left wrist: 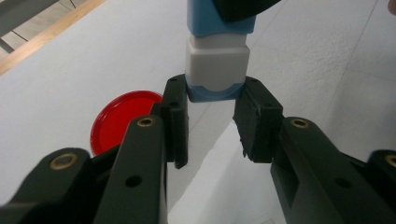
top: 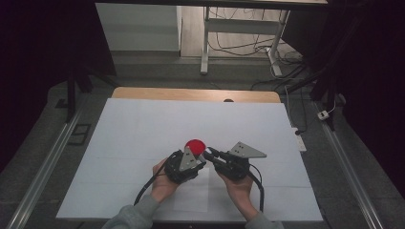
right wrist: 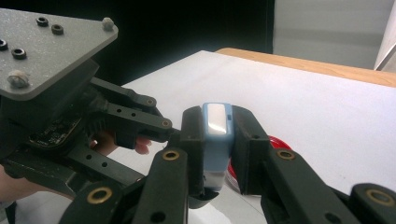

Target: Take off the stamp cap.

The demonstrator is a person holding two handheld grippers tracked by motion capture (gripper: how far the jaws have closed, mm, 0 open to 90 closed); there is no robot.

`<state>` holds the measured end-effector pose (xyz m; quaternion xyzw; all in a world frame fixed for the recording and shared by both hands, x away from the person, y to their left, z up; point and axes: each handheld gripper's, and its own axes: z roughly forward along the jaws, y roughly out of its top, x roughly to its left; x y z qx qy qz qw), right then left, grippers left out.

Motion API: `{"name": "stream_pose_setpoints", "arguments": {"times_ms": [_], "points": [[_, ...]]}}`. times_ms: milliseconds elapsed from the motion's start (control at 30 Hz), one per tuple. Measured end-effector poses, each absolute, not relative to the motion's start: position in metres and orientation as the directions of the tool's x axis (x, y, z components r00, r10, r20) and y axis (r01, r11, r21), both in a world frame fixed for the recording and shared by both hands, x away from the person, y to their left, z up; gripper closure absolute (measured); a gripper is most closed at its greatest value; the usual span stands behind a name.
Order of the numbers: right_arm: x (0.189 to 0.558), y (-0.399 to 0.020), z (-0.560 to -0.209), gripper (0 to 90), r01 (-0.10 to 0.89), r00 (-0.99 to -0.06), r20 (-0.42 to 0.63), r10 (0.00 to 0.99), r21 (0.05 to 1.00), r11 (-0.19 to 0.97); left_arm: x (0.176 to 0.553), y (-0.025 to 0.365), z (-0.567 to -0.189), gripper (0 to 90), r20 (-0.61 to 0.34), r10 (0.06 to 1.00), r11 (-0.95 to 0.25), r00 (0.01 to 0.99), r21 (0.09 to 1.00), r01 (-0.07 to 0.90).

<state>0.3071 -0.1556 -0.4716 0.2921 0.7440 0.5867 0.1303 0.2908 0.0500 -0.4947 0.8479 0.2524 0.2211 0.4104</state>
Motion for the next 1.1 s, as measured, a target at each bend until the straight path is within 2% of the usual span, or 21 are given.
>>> {"name": "stream_pose_setpoints", "arguments": {"times_ms": [200,700,867,967,1033,1100], "points": [[0.306,-0.155,-0.471,75.4,0.277,-0.792,0.147,0.593,0.952,0.134,0.290,0.051,-0.494,66.2,0.164,0.614,-0.523,0.772,0.818,0.242],[0.307,-0.155,-0.470,75.4,0.291,-0.794,0.147,0.590,0.944,0.157,0.288,0.048,-0.496,66.5,0.231,0.594,-0.579,0.771,0.788,0.210],[0.307,-0.155,-0.471,75.4,0.291,-0.792,0.148,0.592,0.944,0.154,0.290,0.049,-0.497,66.4,0.192,0.598,-0.555,0.779,0.800,0.229],[0.306,-0.155,-0.471,75.5,0.289,-0.790,0.147,0.595,0.946,0.149,0.293,0.051,-0.499,66.5,0.118,0.616,-0.518,0.779,0.806,0.288],[0.303,-0.158,-0.468,75.6,0.246,-0.776,0.110,0.621,0.960,0.137,0.298,0.058,-0.505,66.6,0.070,0.633,-0.489,0.771,0.808,0.328],[0.305,-0.163,-0.463,75.6,0.249,-0.776,0.122,0.618,0.961,0.123,0.299,0.061,-0.506,66.6,0.092,0.642,-0.499,0.761,0.804,0.324]]}}
